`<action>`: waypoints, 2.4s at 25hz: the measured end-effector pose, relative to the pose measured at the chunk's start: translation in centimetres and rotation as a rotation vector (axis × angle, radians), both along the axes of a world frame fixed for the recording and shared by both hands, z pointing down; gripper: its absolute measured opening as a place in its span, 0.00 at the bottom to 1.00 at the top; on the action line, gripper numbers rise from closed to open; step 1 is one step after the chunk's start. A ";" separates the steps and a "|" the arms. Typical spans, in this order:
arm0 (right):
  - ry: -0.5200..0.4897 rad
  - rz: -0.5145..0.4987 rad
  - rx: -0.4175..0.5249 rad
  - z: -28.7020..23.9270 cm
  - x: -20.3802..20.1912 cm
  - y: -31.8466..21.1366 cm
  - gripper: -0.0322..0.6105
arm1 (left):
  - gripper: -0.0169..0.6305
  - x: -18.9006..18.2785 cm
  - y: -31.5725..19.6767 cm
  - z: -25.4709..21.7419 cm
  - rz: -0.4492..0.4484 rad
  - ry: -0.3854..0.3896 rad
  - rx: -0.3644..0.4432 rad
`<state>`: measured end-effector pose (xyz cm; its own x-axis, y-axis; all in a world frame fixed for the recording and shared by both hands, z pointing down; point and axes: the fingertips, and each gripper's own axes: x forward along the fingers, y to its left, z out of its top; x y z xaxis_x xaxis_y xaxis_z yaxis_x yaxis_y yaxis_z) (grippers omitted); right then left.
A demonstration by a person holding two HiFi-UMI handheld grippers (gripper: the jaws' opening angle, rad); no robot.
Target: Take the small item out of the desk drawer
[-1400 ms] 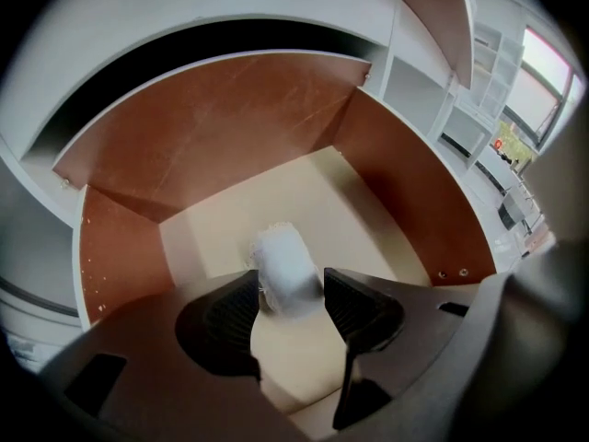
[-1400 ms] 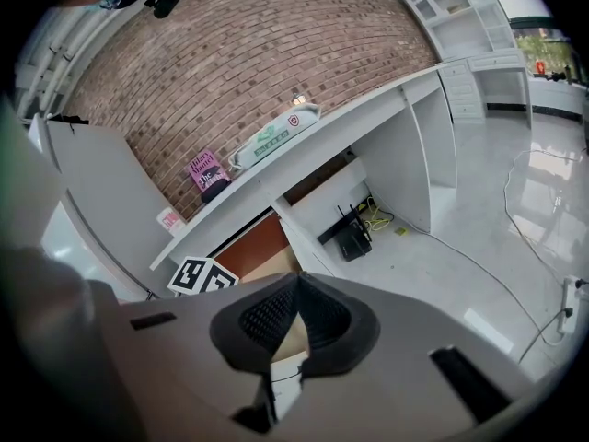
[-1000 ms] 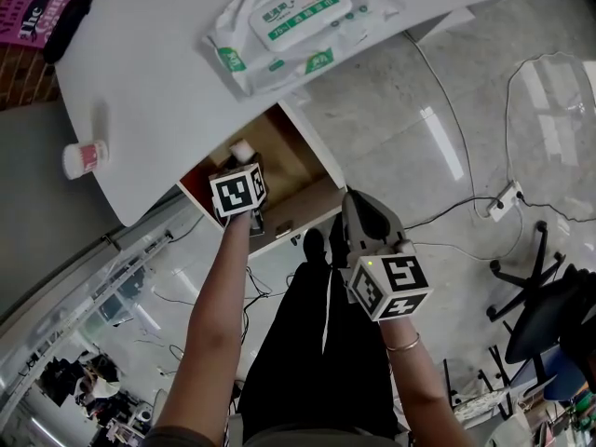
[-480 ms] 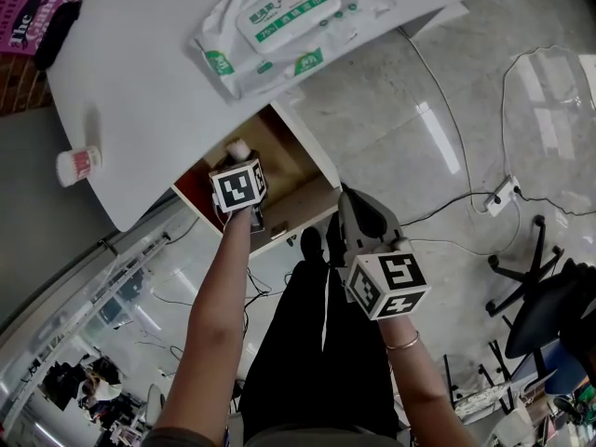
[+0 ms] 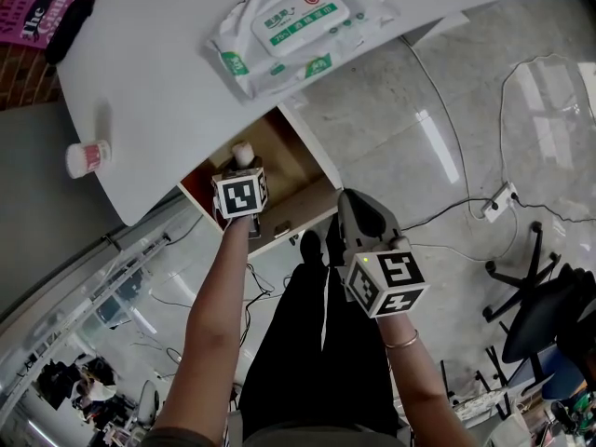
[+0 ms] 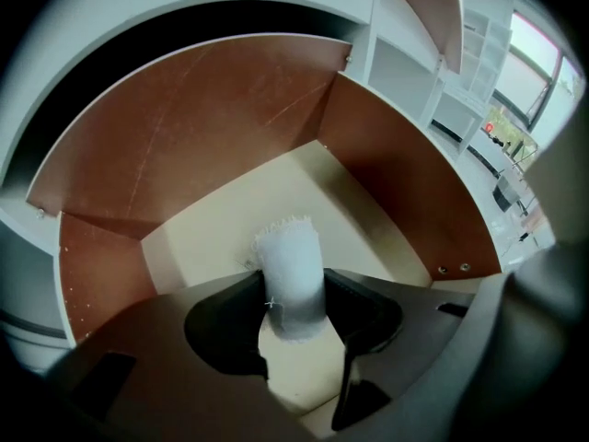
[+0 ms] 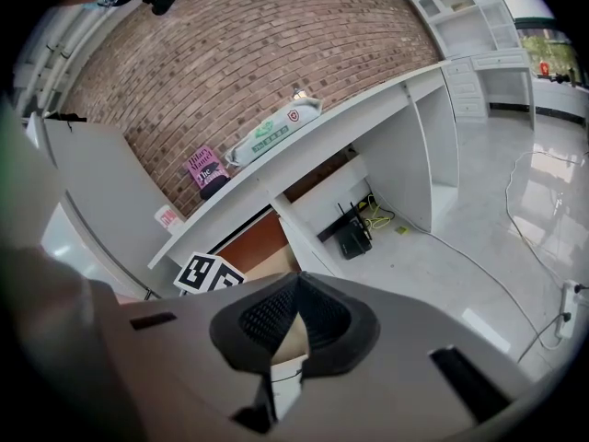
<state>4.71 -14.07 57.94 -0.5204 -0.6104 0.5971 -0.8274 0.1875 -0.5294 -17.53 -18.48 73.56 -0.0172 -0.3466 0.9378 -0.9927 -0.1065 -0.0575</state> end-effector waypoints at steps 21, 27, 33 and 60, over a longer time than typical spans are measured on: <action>0.035 -0.008 0.066 -5.0 -0.6 -0.6 0.06 | 0.34 2.2 2.2 -8.9 0.116 0.057 0.144; 0.045 -0.022 0.100 -7.0 -1.1 -0.5 0.06 | 0.34 2.8 2.4 -11.8 0.143 0.070 0.199; 0.060 -0.055 0.118 -8.2 -2.0 0.4 0.06 | 0.34 3.2 2.9 -15.0 0.151 0.099 0.262; 0.059 -0.111 0.233 -15.5 -5.3 3.4 0.06 | 0.34 2.3 6.7 -26.2 0.116 0.187 0.471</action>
